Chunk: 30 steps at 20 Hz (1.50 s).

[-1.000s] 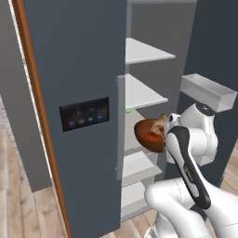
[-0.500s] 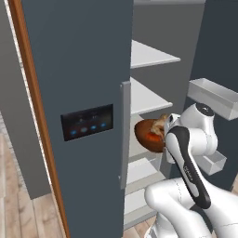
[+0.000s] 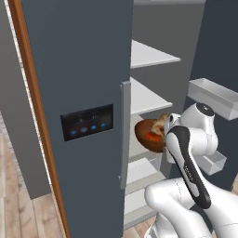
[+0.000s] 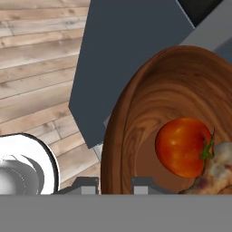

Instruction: Pick the chicken drumstick and tomato from their plates and place them in the bowl. Then put the bowl in the fridge.

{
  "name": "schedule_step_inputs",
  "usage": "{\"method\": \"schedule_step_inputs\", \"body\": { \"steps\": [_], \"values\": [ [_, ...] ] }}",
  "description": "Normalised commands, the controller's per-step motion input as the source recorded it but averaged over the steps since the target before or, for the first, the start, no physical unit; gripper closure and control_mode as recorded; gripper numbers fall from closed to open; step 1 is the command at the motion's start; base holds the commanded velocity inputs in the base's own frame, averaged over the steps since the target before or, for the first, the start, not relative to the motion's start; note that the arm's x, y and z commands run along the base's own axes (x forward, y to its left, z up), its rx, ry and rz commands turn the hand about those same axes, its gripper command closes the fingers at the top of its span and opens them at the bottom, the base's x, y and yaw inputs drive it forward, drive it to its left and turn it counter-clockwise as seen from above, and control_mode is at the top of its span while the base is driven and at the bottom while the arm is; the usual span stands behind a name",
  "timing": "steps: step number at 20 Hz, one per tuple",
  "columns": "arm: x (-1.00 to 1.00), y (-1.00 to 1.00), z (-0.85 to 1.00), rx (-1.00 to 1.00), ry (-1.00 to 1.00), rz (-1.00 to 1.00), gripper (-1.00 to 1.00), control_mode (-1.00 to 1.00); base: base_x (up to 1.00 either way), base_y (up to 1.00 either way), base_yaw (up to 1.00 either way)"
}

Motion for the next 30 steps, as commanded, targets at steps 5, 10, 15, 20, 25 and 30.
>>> {"method": "schedule_step_inputs", "body": {
  "steps": [5,10,15,20,25,30],
  "values": [
    [0.00,0.00,0.00,0.00,0.00,0.00,1.00,1.00,0.00,0.00,0.00],
    [0.00,0.00,0.00,0.00,0.00,0.00,1.00,-1.00,0.00,0.00,0.00],
    [-0.02,0.00,0.00,0.00,-0.01,0.00,1.00,-1.00,0.00,0.00,0.00],
    [-0.08,-0.11,0.03,-0.04,-0.05,0.00,1.00,-1.00,0.00,0.00,0.00],
    [-0.06,-0.18,0.25,-0.20,-0.01,0.00,1.00,-1.00,0.00,0.00,0.00],
    [-0.02,-0.07,0.39,-0.07,0.01,0.00,1.00,-1.00,0.00,0.00,0.00]
  ]
}}
